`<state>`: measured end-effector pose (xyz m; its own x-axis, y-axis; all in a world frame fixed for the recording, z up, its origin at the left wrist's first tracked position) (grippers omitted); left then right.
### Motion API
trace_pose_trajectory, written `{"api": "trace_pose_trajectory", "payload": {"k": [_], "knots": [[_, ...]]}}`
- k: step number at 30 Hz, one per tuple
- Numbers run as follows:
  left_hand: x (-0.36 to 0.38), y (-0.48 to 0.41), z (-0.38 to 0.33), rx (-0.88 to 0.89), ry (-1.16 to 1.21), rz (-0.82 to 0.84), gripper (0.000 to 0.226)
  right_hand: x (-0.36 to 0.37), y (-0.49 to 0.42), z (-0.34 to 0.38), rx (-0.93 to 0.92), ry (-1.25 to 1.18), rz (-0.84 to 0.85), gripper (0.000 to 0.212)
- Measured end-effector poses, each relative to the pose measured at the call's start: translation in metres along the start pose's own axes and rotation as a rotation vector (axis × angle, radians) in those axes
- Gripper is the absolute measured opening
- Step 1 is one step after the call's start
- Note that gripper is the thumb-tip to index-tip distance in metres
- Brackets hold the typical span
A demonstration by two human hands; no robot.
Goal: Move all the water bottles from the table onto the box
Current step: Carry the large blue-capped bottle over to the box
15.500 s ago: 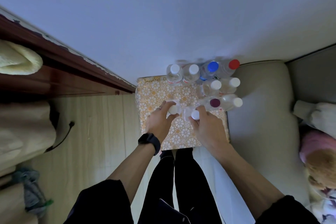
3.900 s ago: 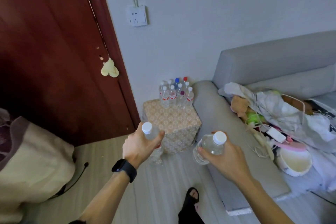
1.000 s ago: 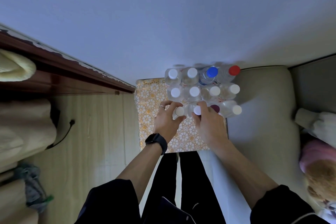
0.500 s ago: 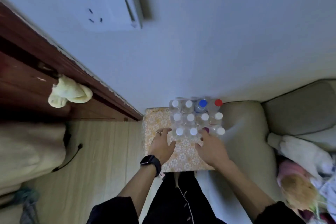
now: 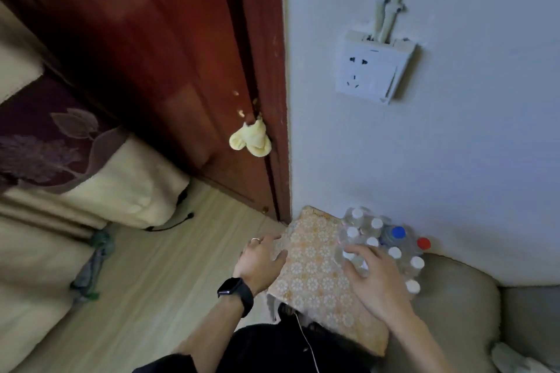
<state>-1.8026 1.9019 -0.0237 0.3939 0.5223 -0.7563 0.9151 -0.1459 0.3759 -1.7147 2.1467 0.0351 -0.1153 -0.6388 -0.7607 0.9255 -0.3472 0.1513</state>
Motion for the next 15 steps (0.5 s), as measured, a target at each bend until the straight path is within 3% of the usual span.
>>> {"api": "trace_pose_trajectory", "payload": {"k": [3, 8, 15], "knots": [[-0.02, 0.04, 0.045, -0.124, 0.019, -0.141, 0.046, 0.028, -0.007, 0.028, -0.189, 0.036, 0.121, 0.02], [-0.036, 0.16, 0.135, -0.492, 0.065, -0.391, 0.045, 0.104, 0.011, 0.093, -0.513, 0.132, 0.396, 0.021], [-0.021, 0.419, 0.223, -1.082, 0.209, -0.808, 0.046, 0.218, 0.177, 0.235, -1.099, 0.173, 0.813, 0.025]]}}
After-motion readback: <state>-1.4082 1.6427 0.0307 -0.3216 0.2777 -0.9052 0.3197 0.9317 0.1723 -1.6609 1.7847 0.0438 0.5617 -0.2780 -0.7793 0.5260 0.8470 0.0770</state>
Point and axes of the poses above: each hand's wrist, its own y-axis away from the middle knuckle, its own x-axis out of the palm, z = x × y, the point moved 6 cm from there along -y, towards the middle knuckle, and after that the axes turned 8 degrees about -z, right-handed, at the moved point
